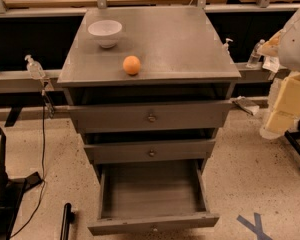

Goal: Place orange into bottom drawer

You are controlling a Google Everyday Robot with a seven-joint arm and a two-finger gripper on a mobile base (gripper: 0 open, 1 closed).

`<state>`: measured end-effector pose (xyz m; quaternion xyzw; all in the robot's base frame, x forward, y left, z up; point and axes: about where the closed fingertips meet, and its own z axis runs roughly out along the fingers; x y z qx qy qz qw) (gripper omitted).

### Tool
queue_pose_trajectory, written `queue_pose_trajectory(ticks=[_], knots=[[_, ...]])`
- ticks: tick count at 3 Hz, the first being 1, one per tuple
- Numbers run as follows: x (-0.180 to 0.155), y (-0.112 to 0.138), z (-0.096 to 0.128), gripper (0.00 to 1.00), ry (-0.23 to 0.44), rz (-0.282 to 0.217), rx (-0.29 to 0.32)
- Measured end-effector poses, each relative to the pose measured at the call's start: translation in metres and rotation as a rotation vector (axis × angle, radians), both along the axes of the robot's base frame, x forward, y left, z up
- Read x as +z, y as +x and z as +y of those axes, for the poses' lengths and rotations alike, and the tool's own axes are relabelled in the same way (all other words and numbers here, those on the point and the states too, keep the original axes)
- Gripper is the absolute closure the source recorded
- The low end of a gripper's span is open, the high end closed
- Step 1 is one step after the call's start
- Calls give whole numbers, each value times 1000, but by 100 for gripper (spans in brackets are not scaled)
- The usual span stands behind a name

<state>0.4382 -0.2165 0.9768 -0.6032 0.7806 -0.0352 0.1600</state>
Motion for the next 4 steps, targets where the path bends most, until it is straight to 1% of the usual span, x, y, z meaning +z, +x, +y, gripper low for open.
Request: queue_pose_trajectory(ticks=[1,2,3,4], knots=[[1,1,1,0,-1,-4,2],[2,24,33,0,11,-9,87],[7,72,94,0,31,-23,228],[23,123,154,0,35,-57,304]])
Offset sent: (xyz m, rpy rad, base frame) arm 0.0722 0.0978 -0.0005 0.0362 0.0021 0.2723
